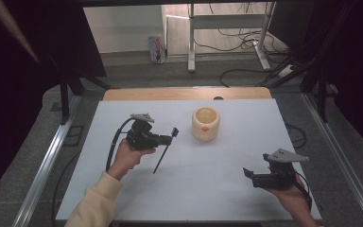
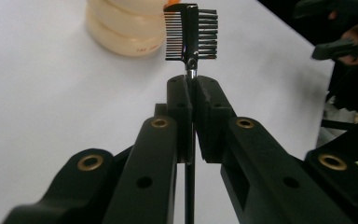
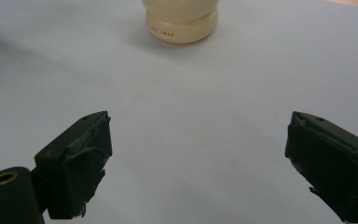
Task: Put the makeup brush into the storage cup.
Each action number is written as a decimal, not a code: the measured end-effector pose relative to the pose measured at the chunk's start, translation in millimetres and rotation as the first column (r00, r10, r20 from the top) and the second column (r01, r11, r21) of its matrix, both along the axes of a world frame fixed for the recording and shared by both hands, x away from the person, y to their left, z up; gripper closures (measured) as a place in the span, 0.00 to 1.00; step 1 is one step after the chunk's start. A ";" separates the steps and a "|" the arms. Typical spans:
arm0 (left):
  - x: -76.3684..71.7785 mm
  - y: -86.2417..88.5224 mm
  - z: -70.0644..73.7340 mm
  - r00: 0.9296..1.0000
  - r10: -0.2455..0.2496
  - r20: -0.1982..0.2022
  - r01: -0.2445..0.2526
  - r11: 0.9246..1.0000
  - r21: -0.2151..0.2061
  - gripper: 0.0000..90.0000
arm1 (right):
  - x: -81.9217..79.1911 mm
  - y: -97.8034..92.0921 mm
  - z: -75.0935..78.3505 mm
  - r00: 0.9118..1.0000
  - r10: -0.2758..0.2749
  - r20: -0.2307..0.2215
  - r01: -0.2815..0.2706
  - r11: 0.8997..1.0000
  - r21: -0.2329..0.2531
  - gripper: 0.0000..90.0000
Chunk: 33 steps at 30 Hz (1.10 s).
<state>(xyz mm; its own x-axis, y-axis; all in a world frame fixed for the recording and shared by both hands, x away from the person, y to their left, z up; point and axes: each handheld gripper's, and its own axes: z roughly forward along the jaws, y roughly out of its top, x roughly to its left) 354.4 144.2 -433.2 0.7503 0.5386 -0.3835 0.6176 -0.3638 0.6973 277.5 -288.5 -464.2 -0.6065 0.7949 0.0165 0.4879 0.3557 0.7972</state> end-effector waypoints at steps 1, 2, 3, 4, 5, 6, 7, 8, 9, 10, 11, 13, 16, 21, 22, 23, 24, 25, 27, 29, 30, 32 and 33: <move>-0.2 -1.2 1.4 1.000 -0.002 0.006 0.002 1.000 0.006 0.95 | 0.3 0.9 0.0 1.000 0.002 -0.003 -0.002 1.000 0.005 0.08; -0.3 -2.2 2.7 1.000 -0.004 0.011 0.004 1.000 0.006 0.95 | 0.5 2.0 0.1 1.000 0.001 -0.010 -0.001 1.000 0.017 0.08; -0.4 -3.2 3.6 1.000 -0.007 0.013 0.007 1.000 0.001 0.95 | 1.1 2.6 0.0 1.000 0.004 -0.014 -0.004 1.000 0.029 0.08; -0.5 -4.3 4.5 1.000 -0.010 0.017 0.010 1.000 0.003 0.95 | 1.5 3.4 -0.1 1.000 0.004 -0.018 -0.004 0.999 0.038 0.08; -0.9 -5.5 5.3 1.000 -0.010 0.022 0.010 1.000 0.006 0.95 | 1.8 4.3 -0.1 1.000 0.006 -0.023 -0.005 0.999 0.046 0.08; -1.3 -6.7 5.9 1.000 -0.010 0.026 0.010 1.000 0.005 0.95 | 2.1 5.1 -0.2 1.000 0.006 -0.026 -0.005 0.999 0.052 0.08; -1.4 -7.5 6.3 0.999 -0.013 0.030 0.013 1.000 0.003 0.95 | 2.5 5.9 -0.4 1.000 0.009 -0.029 -0.007 0.998 0.057 0.08; -1.7 -8.4 7.0 0.999 -0.011 0.034 0.011 1.000 0.004 0.95 | 2.8 7.0 -0.5 0.999 0.011 -0.032 -0.009 0.998 0.062 0.08; -1.9 -8.7 7.5 0.999 -0.012 0.037 0.012 1.000 0.001 0.95 | 3.0 8.1 -0.5 0.999 0.012 -0.037 -0.010 0.998 0.066 0.08; -2.0 -8.9 8.0 0.999 -0.011 0.039 0.011 1.000 -0.001 0.95 | 3.5 9.3 -0.7 0.999 0.019 -0.043 -0.016 0.997 0.076 0.08; -2.1 -8.8 8.5 0.999 -0.008 0.043 0.008 1.000 -0.002 0.95 | 3.8 10.7 -0.8 0.998 0.022 -0.052 -0.017 0.996 0.085 0.08; -1.9 -7.7 9.1 0.999 -0.005 0.046 0.005 1.000 -0.006 0.95 | 4.5 13.7 -0.4 0.998 0.027 -0.056 -0.021 0.995 0.102 0.07; -1.6 -6.6 9.1 0.999 0.003 0.047 -0.003 1.000 -0.011 0.95 | 6.4 18.2 0.6 0.998 0.026 -0.063 -0.018 0.992 0.129 0.04; -1.4 -6.9 9.5 0.999 0.004 0.050 -0.003 1.000 -0.013 0.95 | 11.1 28.6 -1.2 0.996 0.032 -0.087 -0.020 0.990 0.136 0.00; -1.5 -7.1 9.8 0.999 0.004 0.052 -0.004 1.000 -0.013 0.95 | 11.9 30.7 -1.6 0.996 0.029 -0.090 -0.017 0.991 0.135 0.00; -1.7 -7.5 10.1 0.999 0.007 0.053 -0.006 1.000 -0.016 0.95 | 12.9 32.5 -1.7 0.994 0.042 -0.096 -0.028 0.990 0.138 0.00; -1.8 -7.8 10.2 0.998 0.009 0.056 -0.008 1.000 -0.020 0.95 | 13.6 34.5 -2.0 0.994 0.049 -0.101 -0.035 0.989 0.142 0.00; -1.8 -8.2 10.4 0.998 0.008 0.056 -0.007 1.000 -0.021 0.95 | 13.9 36.1 -2.2 0.994 0.050 -0.102 -0.035 0.989 0.144 0.00; -1.8 -9.1 10.5 0.998 0.010 0.059 -0.009 1.000 -0.022 0.95 | 14.8 39.4 -2.5 0.992 0.055 -0.109 -0.037 0.986 0.160 0.00; -1.6 -10.0 10.4 0.998 0.009 0.059 -0.008 1.000 -0.020 0.95 | 15.1 41.6 -2.6 0.992 0.052 -0.116 -0.031 0.984 0.175 0.00; -1.3 -10.4 10.2 0.998 0.008 0.059 -0.007 1.000 -0.019 0.95 | 15.6 42.5 -3.0 0.992 0.056 -0.117 -0.034 0.982 0.184 0.00; -0.7 -11.2 9.9 0.998 0.010 0.056 -0.009 1.000 -0.016 0.95 | 15.8 44.3 -3.5 0.991 0.056 -0.124 -0.030 0.979 0.201 0.01; -0.4 -11.5 9.8 0.998 0.008 0.056 -0.008 1.000 -0.014 0.95 | 15.9 44.9 -3.7 0.990 0.059 -0.127 -0.031 0.978 0.208 0.01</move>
